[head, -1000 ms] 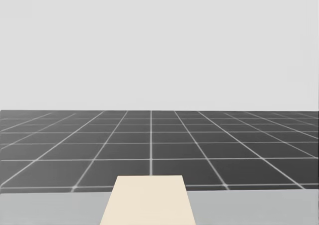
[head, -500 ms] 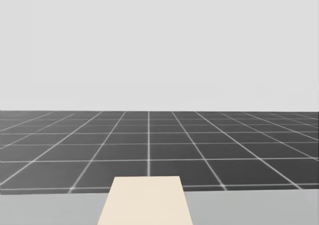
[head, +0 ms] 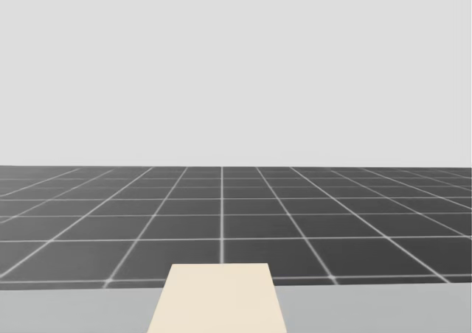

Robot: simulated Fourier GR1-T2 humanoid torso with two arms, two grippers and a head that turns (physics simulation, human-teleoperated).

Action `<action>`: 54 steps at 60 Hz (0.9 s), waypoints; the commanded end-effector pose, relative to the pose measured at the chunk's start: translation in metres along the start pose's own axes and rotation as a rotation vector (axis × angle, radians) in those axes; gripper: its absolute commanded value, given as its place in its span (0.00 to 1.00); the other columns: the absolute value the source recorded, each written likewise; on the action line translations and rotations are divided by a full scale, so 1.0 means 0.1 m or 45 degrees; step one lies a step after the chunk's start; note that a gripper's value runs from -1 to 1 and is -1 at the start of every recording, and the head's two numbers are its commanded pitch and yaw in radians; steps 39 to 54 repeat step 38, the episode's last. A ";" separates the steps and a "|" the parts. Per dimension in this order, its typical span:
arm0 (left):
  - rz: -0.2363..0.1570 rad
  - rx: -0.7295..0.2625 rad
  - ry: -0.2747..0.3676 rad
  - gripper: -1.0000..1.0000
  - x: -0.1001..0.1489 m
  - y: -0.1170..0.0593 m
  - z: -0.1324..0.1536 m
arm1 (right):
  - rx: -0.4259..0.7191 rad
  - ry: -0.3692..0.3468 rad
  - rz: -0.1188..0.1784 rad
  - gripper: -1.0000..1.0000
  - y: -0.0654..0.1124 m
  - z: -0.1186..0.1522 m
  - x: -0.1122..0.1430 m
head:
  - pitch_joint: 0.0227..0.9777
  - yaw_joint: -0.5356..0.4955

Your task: Retrieve the object from inside the box.

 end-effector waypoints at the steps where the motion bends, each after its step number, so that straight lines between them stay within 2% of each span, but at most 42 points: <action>1: 0.005 0.001 -0.003 0.00 0.00 0.01 0.00 | -0.280 -0.110 0.030 1.00 -0.47 0.21 0.25 | 0.09 0.48; 4: 0.006 0.003 -0.004 0.00 0.00 0.02 0.00 | -0.317 -0.129 0.035 1.00 -0.55 0.26 0.33 | 0.09 0.48; 12: 0.014 0.011 -0.010 0.00 0.00 0.04 0.01 | -0.422 -0.196 0.079 1.00 -0.76 0.35 0.69 | 0.09 0.48; 24: 0.020 0.019 -0.017 0.00 0.00 0.06 0.03 | -0.513 -0.284 0.119 1.00 -0.98 0.32 1.28 | 0.08 0.48; 30: 0.020 0.019 -0.020 0.00 0.00 0.06 0.03 | -0.529 -0.331 0.135 1.00 -1.02 0.26 1.55 | 0.08 0.48; 33: 0.017 0.021 -0.022 0.00 0.00 0.07 0.03 | -0.537 -0.368 0.162 1.00 -1.02 0.23 1.76 | 0.08 0.48; 38: 0.015 0.020 -0.024 0.00 -0.01 0.07 0.03 | -0.559 -0.421 0.188 1.00 -1.02 0.24 2.04 | 0.08 0.48; 54: 0.015 0.020 -0.024 0.00 -0.01 0.07 0.03 | -0.559 -0.421 0.188 1.00 -1.02 0.24 2.04 | 0.08 0.48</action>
